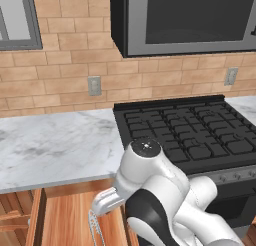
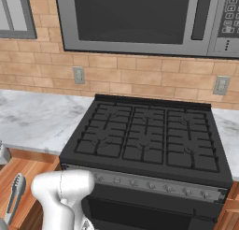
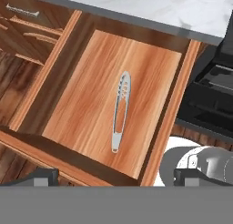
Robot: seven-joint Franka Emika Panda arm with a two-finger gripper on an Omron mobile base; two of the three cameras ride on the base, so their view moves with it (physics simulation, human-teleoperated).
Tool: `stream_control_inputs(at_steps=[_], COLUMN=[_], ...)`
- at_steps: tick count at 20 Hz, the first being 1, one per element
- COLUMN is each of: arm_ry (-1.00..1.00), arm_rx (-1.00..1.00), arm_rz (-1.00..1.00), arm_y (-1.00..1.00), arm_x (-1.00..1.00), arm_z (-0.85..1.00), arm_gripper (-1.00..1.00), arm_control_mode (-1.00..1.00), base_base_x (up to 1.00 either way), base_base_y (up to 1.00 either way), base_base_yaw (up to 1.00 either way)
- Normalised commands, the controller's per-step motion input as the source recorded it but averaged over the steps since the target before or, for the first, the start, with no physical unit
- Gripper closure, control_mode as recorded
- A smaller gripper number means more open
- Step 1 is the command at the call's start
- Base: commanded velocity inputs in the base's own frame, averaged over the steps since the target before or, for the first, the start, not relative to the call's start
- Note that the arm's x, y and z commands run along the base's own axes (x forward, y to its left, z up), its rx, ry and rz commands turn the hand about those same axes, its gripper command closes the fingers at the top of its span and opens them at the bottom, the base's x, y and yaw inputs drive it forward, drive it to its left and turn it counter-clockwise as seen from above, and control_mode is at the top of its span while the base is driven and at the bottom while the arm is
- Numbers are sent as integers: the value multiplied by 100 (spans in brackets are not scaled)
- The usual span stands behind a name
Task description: Take the tongs from the drawer on the left and place them on the dining counter next to the tray containing the hot dog.
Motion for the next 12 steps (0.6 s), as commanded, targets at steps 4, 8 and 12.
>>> stream_control_inputs(at_steps=[4, 8, 12], arm_ry=[0, 0, 0], arm_rx=[0, 0, -2], arm_rz=[-32, -32, 0], arm_y=[3, 0, 0], arm_x=[0, 0, 3], arm_z=[0, -7, -5], arm_gripper=[-100, -100, -100], arm_control_mode=[-100, -100, -100], base_base_x=[0, 0, 0], base_base_y=[0, 0, 0], base_base_yaw=[0, 0, 0])
